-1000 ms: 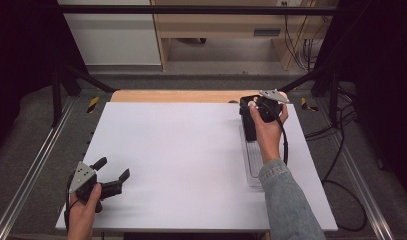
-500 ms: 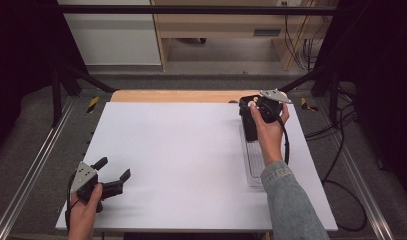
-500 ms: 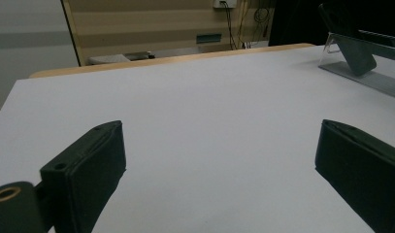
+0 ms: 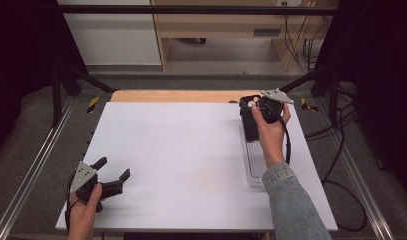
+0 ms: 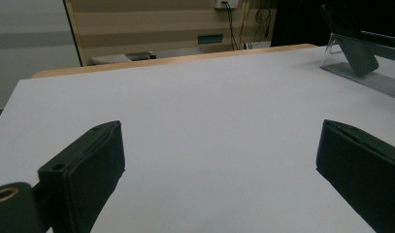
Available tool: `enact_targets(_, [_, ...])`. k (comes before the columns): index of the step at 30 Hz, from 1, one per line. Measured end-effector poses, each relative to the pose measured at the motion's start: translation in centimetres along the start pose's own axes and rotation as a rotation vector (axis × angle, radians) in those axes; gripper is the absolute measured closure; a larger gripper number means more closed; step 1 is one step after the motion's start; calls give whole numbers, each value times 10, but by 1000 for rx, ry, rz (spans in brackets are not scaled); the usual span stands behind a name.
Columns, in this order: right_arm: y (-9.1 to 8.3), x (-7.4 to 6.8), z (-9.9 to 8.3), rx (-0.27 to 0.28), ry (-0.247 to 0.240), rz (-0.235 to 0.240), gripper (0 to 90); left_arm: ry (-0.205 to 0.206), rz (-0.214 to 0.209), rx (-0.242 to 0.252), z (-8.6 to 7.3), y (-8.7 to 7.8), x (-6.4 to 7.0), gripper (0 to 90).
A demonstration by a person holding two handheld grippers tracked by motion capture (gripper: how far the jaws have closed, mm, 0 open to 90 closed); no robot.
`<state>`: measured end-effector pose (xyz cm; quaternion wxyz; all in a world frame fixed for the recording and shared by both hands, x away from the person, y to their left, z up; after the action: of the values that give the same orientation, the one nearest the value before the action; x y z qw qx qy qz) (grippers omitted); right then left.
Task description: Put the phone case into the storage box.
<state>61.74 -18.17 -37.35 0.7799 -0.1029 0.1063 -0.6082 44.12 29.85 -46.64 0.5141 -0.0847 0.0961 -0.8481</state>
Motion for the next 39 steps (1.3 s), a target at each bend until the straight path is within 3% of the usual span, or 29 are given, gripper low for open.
enact_targets(18, [-9,-5,5,8,-9,44,43,-12,3,2,0,0,-1,24])
enact_targets(39, [-19,-4,8,27,-18,53,34,-12,8,-1,0,0,-1,24])
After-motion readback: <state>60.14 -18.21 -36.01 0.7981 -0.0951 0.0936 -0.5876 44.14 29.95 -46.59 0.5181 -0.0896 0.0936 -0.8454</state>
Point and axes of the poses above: each handheld gripper's, and its own axes: y roughly forward along the jaws, z roughly out of its top, x roughly to its right, the point moved 3 cm from there along y, roughly forward along the jaws, and after that the axes turned 1 degree about -y, right-handed, at the moved point
